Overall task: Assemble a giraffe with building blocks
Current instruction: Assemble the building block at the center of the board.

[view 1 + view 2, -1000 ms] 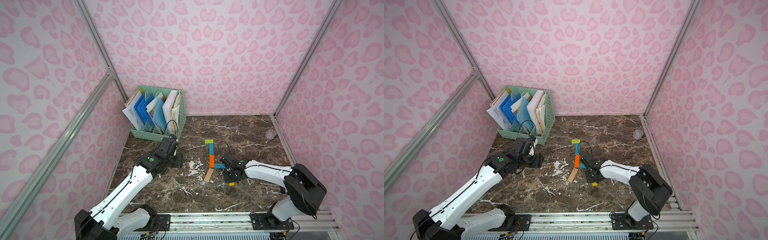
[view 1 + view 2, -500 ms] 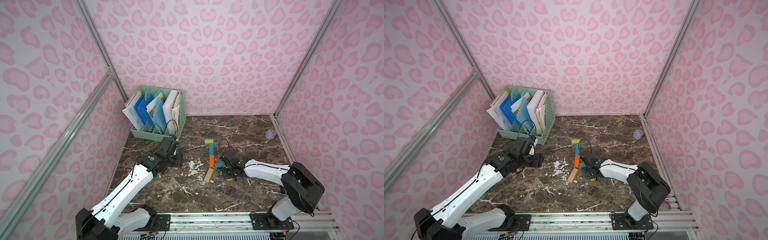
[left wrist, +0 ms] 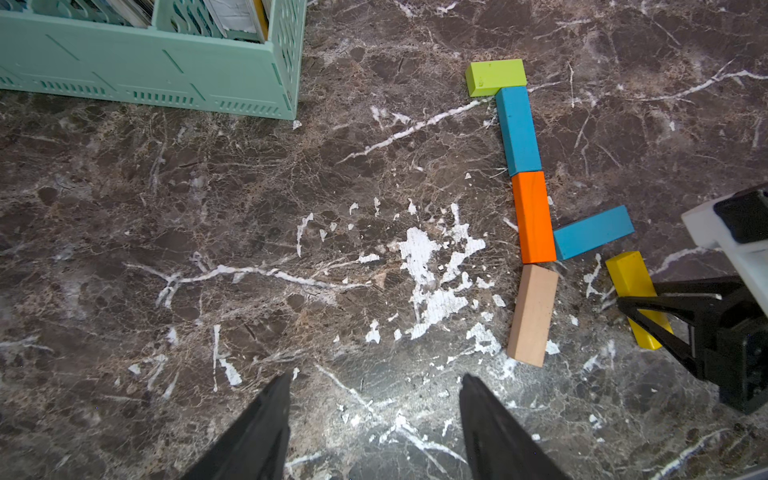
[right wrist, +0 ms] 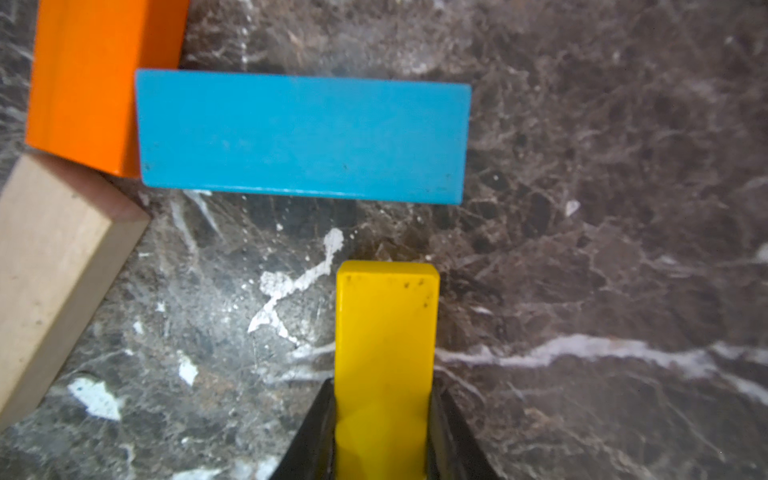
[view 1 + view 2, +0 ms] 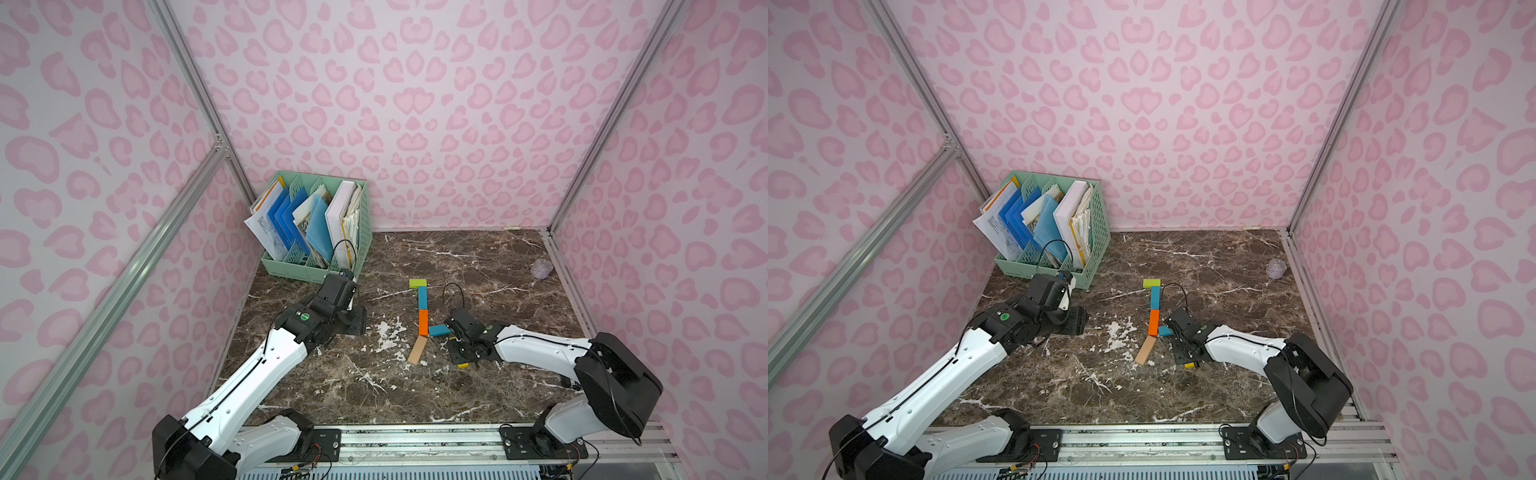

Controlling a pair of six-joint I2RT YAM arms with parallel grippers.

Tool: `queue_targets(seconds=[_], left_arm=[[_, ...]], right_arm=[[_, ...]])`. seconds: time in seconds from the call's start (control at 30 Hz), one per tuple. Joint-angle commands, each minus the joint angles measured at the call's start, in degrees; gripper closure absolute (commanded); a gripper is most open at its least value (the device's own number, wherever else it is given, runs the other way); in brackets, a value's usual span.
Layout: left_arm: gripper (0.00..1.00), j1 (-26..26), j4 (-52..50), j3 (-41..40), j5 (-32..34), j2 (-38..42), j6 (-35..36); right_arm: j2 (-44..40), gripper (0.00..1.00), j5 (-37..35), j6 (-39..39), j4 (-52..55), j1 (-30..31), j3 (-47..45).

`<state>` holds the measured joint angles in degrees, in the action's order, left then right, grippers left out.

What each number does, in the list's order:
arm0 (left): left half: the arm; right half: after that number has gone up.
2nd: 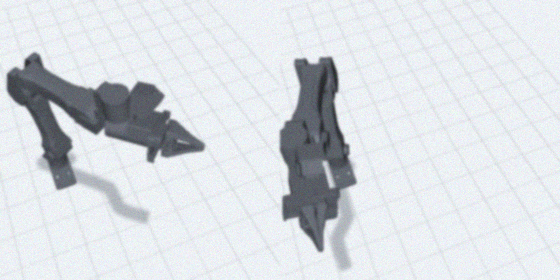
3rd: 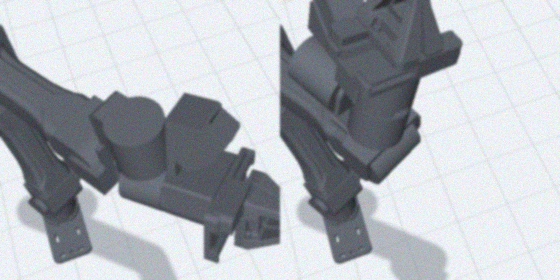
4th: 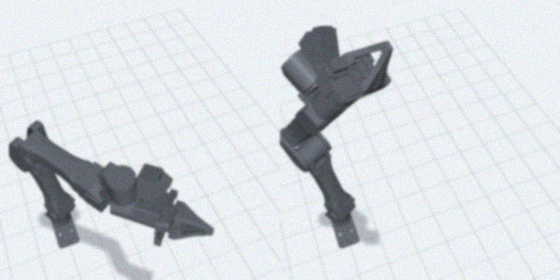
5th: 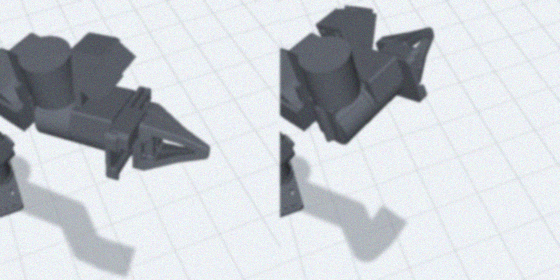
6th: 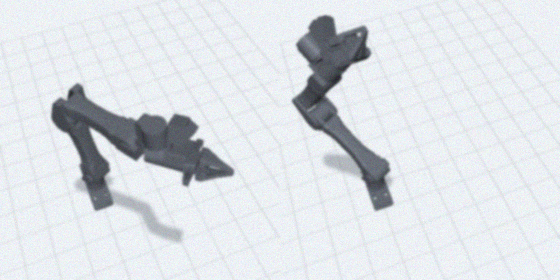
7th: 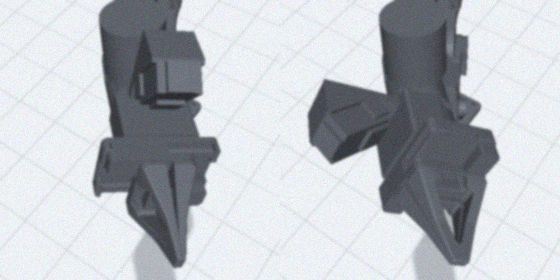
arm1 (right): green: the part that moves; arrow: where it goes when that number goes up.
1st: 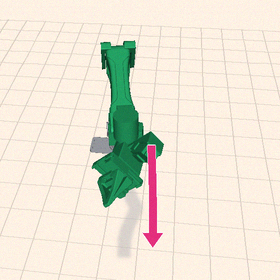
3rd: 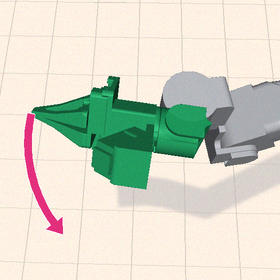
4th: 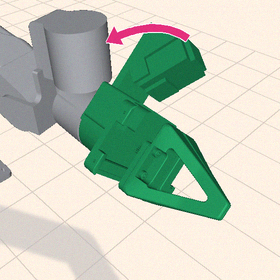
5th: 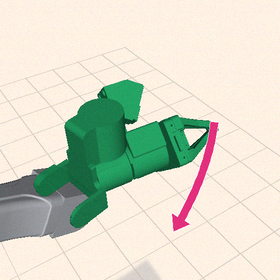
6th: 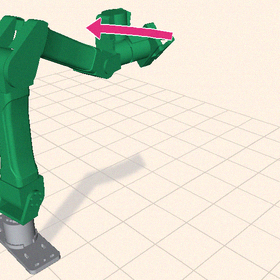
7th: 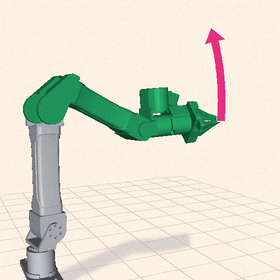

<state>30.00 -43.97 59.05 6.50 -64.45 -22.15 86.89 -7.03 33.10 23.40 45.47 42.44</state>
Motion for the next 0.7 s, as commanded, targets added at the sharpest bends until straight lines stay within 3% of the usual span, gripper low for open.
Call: queue_targets(seconds=[0.0,0.07,0.17,0.37,0.67], left_arm=[[0.32,-0.1,-0.2,0.3,-0.4,0.2,0.3],[0.32,0.0,-0.2,0.2,-0.4,0.4,0.3],[0.32,0.0,-0.2,0.1,-0.4,0.2,0.3],[0.32,0.0,-0.6,0.5,-0.3,-0.5,0.5],[0.32,-0.1,-0.6,0.3,-0.4,-0.7,0.4]], right_arm=[[0.8,0.53,3.0,0.4,4.7,0.2,0.2],[0.7,0.37,3.1,0.0,4.6,0.1,1.4],[-0.4,0.28,3.6,-0.9,4.4,-2.1,5.2],[0.4,0.28,6.1,-1.9,3.6,-10.0,15.7],[16.6,0.34,-0.4,-1.5,4.7,-14.9,25.2]])
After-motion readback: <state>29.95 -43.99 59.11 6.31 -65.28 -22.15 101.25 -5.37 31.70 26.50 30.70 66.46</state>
